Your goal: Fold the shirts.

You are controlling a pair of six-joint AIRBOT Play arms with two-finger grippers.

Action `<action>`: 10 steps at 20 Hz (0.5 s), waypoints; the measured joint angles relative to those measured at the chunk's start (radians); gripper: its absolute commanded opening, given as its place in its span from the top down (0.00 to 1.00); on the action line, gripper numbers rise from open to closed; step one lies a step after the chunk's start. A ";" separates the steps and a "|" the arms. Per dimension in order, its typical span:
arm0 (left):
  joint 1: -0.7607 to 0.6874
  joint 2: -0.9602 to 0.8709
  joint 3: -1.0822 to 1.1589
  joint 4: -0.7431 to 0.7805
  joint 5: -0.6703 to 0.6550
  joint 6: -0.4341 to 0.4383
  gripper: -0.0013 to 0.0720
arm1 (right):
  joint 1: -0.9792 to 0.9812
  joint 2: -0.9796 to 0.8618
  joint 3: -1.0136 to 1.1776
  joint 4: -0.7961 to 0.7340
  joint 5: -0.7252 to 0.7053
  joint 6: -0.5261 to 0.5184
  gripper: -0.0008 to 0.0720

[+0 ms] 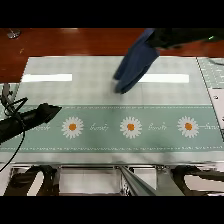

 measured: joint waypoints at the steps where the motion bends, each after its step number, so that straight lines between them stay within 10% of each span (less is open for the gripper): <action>1: 0.000 0.000 0.000 0.000 0.000 0.000 0.94 | -0.040 0.008 0.035 -0.016 0.029 0.016 0.95; 10: 0.000 0.000 0.000 0.000 -0.009 0.002 0.94 | -0.492 0.124 0.108 -0.077 0.246 0.143 0.96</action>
